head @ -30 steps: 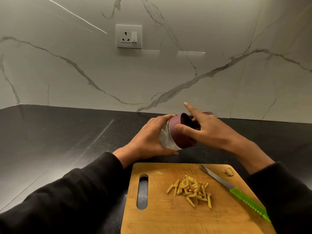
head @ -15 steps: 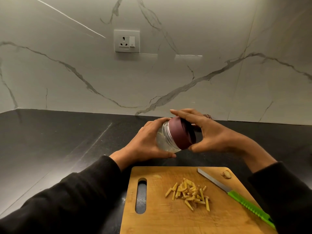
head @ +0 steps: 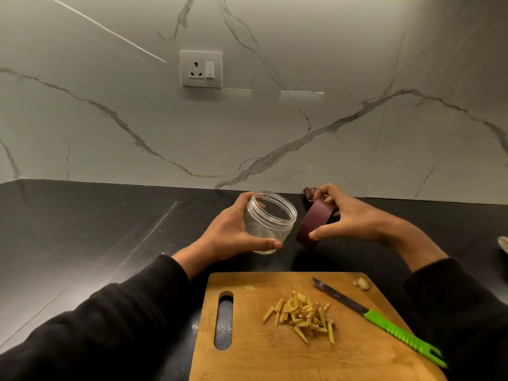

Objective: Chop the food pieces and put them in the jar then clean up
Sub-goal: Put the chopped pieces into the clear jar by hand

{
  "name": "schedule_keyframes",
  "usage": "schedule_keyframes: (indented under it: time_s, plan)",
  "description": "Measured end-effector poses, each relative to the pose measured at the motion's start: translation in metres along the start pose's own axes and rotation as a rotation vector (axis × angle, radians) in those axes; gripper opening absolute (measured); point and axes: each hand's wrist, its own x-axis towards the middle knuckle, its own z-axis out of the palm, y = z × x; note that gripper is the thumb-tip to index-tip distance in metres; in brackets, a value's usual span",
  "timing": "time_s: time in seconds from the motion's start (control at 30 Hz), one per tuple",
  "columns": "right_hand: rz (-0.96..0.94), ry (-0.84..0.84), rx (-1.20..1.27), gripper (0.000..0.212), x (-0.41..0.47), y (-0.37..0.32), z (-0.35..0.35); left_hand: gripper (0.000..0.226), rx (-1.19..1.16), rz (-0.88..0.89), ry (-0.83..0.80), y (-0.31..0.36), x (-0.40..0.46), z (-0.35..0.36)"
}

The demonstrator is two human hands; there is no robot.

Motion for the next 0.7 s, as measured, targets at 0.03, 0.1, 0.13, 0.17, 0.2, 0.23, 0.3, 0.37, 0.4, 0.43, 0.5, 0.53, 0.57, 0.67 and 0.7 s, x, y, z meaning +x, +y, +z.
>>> schedule_keyframes:
  time_s: [0.03, 0.1, 0.13, 0.17, 0.2, 0.23, 0.3, 0.37, 0.4, 0.43, 0.5, 0.53, 0.57, 0.67, 0.7]
  plan:
    - [0.02, -0.027, -0.021, 0.073, 0.0, 0.001, 0.0, 0.112, 0.001, -0.007, -0.007, 0.0, 0.0, 0.0]
    - [0.043, -0.058, -0.055, 0.065, -0.001, 0.001, -0.001, 0.112, -0.005, -0.019, -0.017, 0.0, 0.0, 0.0]
    - [0.048, -0.067, -0.076, 0.06, -0.002, 0.001, -0.002, 0.112, -0.009, -0.022, -0.021, 0.0, 0.0, 0.0]
    - [0.053, -0.077, -0.103, 0.057, -0.002, 0.001, -0.003, 0.111, -0.011, -0.024, -0.024, 0.0, 0.0, 0.0]
    - [0.059, -0.089, -0.143, 0.054, -0.002, 0.0, -0.004, 0.111, -0.014, -0.025, -0.027, 0.0, 0.0, 0.0]
    - [0.064, -0.103, -0.189, 0.052, -0.001, 0.0, -0.004, 0.11, -0.016, -0.026, -0.029, 0.0, 0.0, 0.0]
    - [0.079, -0.148, -0.265, 0.05, -0.001, 0.0, -0.004, 0.108, -0.016, -0.024, -0.037, -0.001, 0.0, 0.0]
    - [0.11, -0.208, -0.308, 0.048, -0.001, 0.0, -0.002, 0.106, -0.014, -0.024, -0.043, 0.0, 0.0, 0.0]
    - [0.127, -0.237, -0.328, 0.048, -0.001, 0.001, 0.0, 0.106, -0.014, -0.024, -0.047, 0.0, 0.001, 0.0]
    - [0.137, -0.256, -0.347, 0.049, 0.0, 0.001, 0.001, 0.106, -0.012, -0.025, -0.052, 0.0, 0.001, 0.0]
    - [0.144, -0.272, -0.372, 0.052, 0.0, 0.001, 0.002, 0.106, -0.006, -0.032, -0.063, 0.0, 0.001, 0.0]
    - [0.144, -0.275, -0.373, 0.053, -0.001, 0.0, 0.002, 0.107, -0.003, -0.037, -0.069, 0.0, 0.001, 0.0]
    - [0.143, -0.277, -0.371, 0.054, -0.003, -0.001, 0.001, 0.107, 0.0, -0.041, -0.074, 0.0, 0.001, 0.001]
    - [0.107, -0.256, -0.397, 0.056, -0.007, -0.006, -0.006, 0.106, -0.001, -0.054, -0.086, 0.0, 0.001, 0.001]
    - [0.082, -0.238, -0.395, 0.055, -0.007, -0.008, -0.008, 0.105, -0.003, -0.063, -0.095, -0.001, 0.002, 0.0]
